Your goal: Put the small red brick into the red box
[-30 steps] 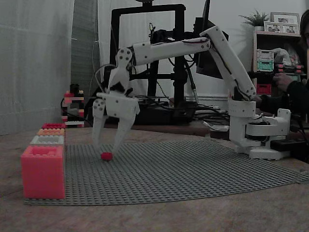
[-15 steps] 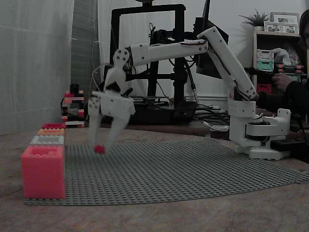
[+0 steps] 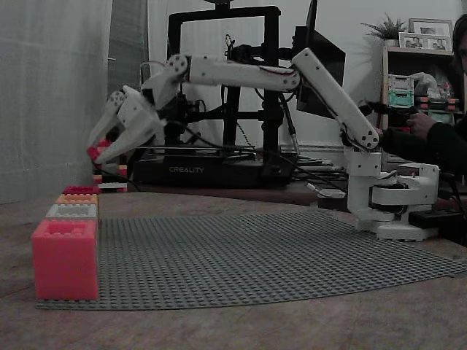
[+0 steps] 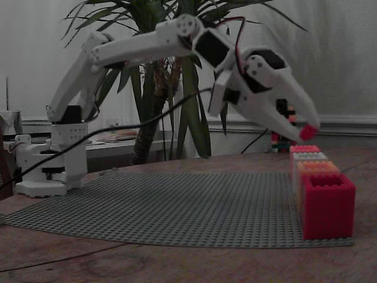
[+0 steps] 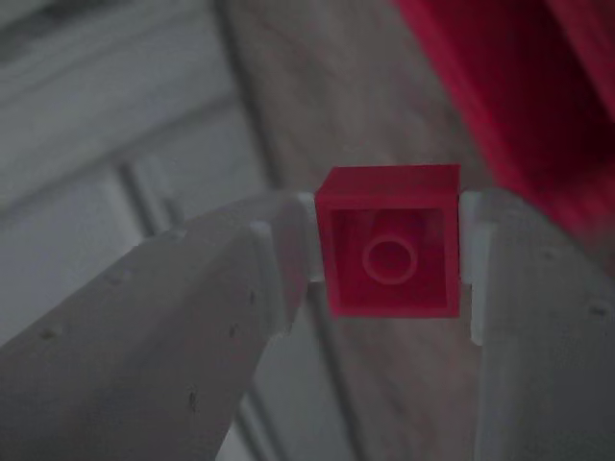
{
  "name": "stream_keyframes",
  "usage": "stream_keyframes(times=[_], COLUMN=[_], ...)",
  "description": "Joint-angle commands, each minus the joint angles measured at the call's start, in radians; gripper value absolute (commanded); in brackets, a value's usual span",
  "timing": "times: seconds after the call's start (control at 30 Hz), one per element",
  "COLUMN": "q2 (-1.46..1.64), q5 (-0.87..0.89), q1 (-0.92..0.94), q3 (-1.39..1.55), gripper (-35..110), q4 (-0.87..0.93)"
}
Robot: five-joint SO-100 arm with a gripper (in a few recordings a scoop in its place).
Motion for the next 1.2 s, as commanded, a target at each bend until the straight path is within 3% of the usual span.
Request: stream_keyframes(times=[0.0,0.3,0.57,0.87,0.93,1.17], q2=[0.023,-0.031,-0.041,-0.005,0.058,0.578], q5=[-0.021,-0.029,-0.003,-0.008,0.012,-0.103], q1=[0.015,0.012,0.012,0.003,-0.002,-0.095], q3=[-0.080,-0.071,-0.055,-0.031,0.028,0.518], gripper=[0,0,16,11,0,0], q4=[-0.078,-0.133,-0.144,-0.129,-0.127,-0.107])
